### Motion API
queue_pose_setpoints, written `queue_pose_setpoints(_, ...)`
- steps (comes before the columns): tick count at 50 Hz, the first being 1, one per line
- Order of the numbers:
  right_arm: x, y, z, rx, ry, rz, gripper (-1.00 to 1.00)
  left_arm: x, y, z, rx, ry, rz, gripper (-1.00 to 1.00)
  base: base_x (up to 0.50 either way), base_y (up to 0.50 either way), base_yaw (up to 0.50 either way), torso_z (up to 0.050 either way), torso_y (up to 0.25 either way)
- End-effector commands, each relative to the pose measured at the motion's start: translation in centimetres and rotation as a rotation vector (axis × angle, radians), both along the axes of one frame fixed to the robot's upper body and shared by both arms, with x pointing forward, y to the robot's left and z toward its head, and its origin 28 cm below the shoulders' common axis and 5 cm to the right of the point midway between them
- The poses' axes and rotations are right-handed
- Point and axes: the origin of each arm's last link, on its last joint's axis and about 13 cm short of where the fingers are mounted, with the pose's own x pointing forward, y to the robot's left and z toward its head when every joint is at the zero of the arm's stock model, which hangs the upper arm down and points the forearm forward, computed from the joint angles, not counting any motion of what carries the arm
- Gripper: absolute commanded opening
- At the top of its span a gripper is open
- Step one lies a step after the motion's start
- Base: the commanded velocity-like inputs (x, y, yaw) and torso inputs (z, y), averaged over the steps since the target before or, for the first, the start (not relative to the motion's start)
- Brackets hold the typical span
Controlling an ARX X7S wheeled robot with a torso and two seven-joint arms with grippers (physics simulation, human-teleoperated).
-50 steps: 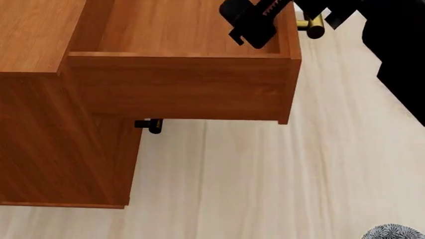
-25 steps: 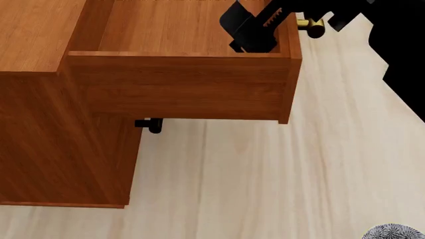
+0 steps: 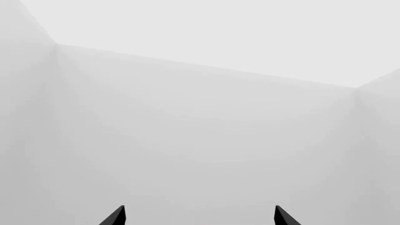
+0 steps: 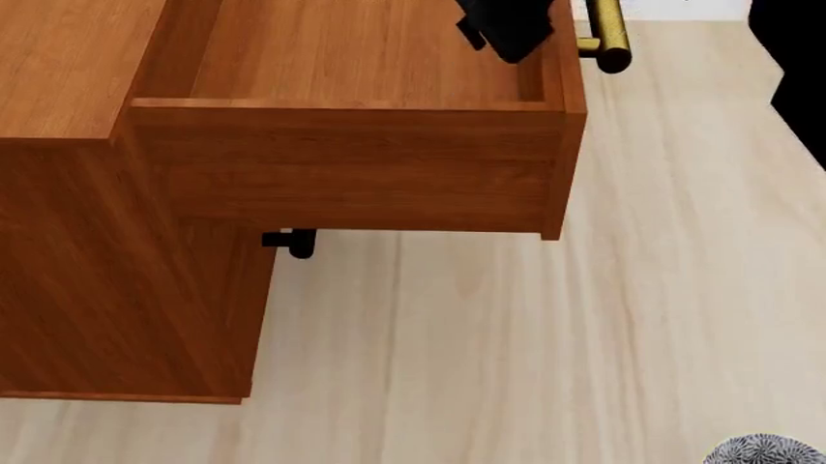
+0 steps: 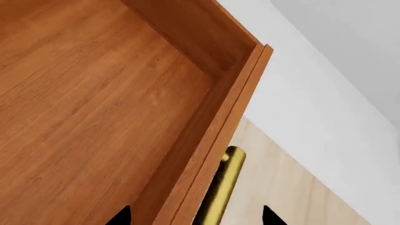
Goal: Close the bottom drawer of the cabinet and open the top drawer.
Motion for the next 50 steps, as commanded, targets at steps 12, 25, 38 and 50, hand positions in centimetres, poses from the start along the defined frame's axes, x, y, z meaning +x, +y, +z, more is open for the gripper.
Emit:
queue_pose_setpoints(12,-1.4,-1.9,4.0,-0.06,-0.17,-0.12,1.0,-0.2,0.1,0.2,0.0,-0.008,0.003,1.0,0.0,0.0,0.0,0.0,0.0)
queue_pose_setpoints(25,-3.1,-2.6,5.5,-0.027,-0.22,-0.134,1.0,-0.2,0.1,0.4,-0.001,-0.012,0.004,1.0,0.0,0.0,0.0,0.0,0.0)
queue_pose_setpoints(38,-5.7,-4.6,6.5,0.048,-0.295,-0.194,1.0,-0.2,0.1,0.4,-0.001,-0.013,0.002,1.0,0.0,0.0,0.0,0.0,0.0)
queue_pose_setpoints(50,-7.7,-6.3,6.5,0.148,-0.368,-0.253,1.0,-0.2,0.1,0.4,0.002,-0.013,0.003,1.0,0.0,0.0,0.0,0.0,0.0)
